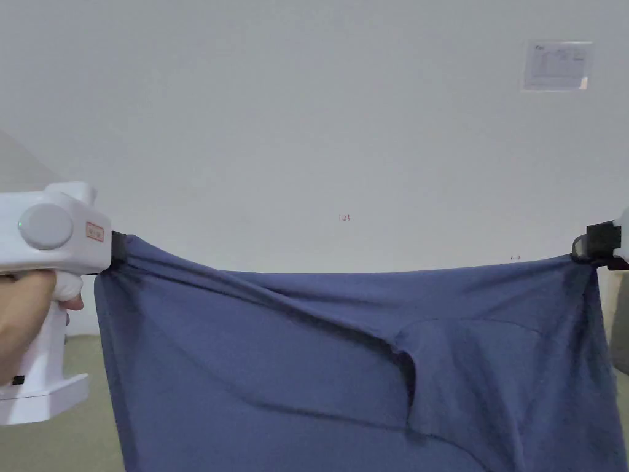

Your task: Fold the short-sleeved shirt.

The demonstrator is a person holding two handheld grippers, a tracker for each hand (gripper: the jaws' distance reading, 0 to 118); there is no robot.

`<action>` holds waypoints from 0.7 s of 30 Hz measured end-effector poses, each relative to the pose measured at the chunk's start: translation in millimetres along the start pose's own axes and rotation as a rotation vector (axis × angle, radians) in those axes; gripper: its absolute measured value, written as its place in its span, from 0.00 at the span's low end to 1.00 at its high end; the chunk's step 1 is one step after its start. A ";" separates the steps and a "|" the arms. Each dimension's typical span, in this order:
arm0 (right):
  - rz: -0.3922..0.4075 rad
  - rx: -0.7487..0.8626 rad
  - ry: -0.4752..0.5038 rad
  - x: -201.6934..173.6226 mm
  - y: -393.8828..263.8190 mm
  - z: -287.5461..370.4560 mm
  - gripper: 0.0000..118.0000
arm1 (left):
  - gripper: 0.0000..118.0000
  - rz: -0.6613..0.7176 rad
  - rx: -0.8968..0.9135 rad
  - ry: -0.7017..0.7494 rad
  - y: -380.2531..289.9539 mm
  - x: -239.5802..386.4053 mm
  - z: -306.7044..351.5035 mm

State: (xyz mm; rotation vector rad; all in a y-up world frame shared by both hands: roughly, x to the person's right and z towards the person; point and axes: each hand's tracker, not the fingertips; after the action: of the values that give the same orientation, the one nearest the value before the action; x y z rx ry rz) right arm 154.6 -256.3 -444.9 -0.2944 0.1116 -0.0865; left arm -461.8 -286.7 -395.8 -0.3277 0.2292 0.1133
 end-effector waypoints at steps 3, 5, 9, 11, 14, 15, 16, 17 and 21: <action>0.009 0.014 -0.021 0.3 21.2 -29.6 0.09 | 0.02 0.011 0.017 0.004 17.9 10.6 -26.2; 0.012 0.014 -0.038 0.3 31.1 -49.5 0.09 | 0.02 -0.008 0.039 0.017 26.5 20.8 -41.7; 0.032 0.023 -0.064 -1.0 45.1 -88.9 0.09 | 0.02 -0.040 0.060 0.042 36.9 36.1 -74.6; 0.023 0.031 -0.061 0.2 46.3 -105.2 0.09 | 0.02 -0.042 0.066 0.059 34.9 39.5 -89.6; 0.005 0.021 -0.064 -0.4 40.5 -133.4 0.09 | 0.02 -0.050 0.066 0.067 28.8 40.8 -113.2; 0.019 0.014 -0.073 -2.0 37.0 -143.4 0.09 | 0.02 -0.048 0.059 0.067 25.4 40.9 -121.9; 0.028 0.005 -0.082 -1.8 32.8 -150.4 0.09 | 0.02 -0.051 0.056 0.065 21.2 40.2 -128.1; 0.026 0.000 -0.082 -0.4 27.5 -158.3 0.09 | 0.02 -0.057 0.052 0.066 19.6 40.0 -130.1; 0.011 -0.051 -0.069 12.4 -9.3 -190.5 0.09 | 0.02 -0.067 0.013 0.066 -24.1 36.0 -159.8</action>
State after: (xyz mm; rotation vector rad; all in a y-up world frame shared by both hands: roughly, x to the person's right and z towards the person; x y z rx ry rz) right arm 142.9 -320.7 -624.4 -0.3476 0.0466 -0.0624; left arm -456.0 -359.6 -544.3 -0.3258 0.2835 0.0347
